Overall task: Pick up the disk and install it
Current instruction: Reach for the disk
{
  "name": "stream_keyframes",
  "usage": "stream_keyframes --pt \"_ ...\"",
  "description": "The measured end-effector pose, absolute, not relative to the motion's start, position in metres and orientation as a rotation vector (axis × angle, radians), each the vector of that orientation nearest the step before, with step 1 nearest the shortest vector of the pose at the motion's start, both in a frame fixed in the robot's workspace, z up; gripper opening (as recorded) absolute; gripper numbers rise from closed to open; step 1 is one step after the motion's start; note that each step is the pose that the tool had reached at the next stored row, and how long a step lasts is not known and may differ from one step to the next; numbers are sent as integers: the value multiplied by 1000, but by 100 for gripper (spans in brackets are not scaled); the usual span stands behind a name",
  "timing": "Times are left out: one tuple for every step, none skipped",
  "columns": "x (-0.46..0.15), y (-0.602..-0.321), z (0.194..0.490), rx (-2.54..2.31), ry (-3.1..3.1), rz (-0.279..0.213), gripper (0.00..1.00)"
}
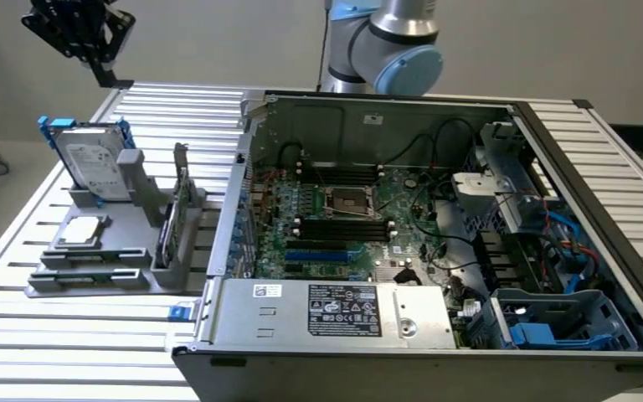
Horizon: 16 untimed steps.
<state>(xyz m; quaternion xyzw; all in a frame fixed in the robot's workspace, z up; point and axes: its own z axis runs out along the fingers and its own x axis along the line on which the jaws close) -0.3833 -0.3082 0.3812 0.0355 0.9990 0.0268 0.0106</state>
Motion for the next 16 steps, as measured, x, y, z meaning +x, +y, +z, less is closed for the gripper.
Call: stream_keyframes --pt "-388 -308 381 111 3117 84 11" --pt "-392 -307 381 111 3117 84 11" --pt "-397 -307 381 111 3117 84 11" --pt "-401 -306 380 111 3117 84 11" --pt "-406 -306 380 111 3117 84 11" --pt "-410 -306 379 111 3117 84 11" --pt "-415 -306 379 111 3117 84 11" --pt "-419 -306 379 111 3118 84 11" --pt "-423 -306 379 111 3119 84 11" --pt "-426 -306 379 110 3121 84 11" --pt "-429 -306 379 109 3122 84 11" --pt "-431 -306 379 107 3123 84 11" --pt "-434 -306 379 105 3125 84 11" --pt "-436 -306 379 103 3126 84 11" --pt "-438 -306 379 100 3127 83 11" --pt "-440 -306 379 99 3128 83 11"
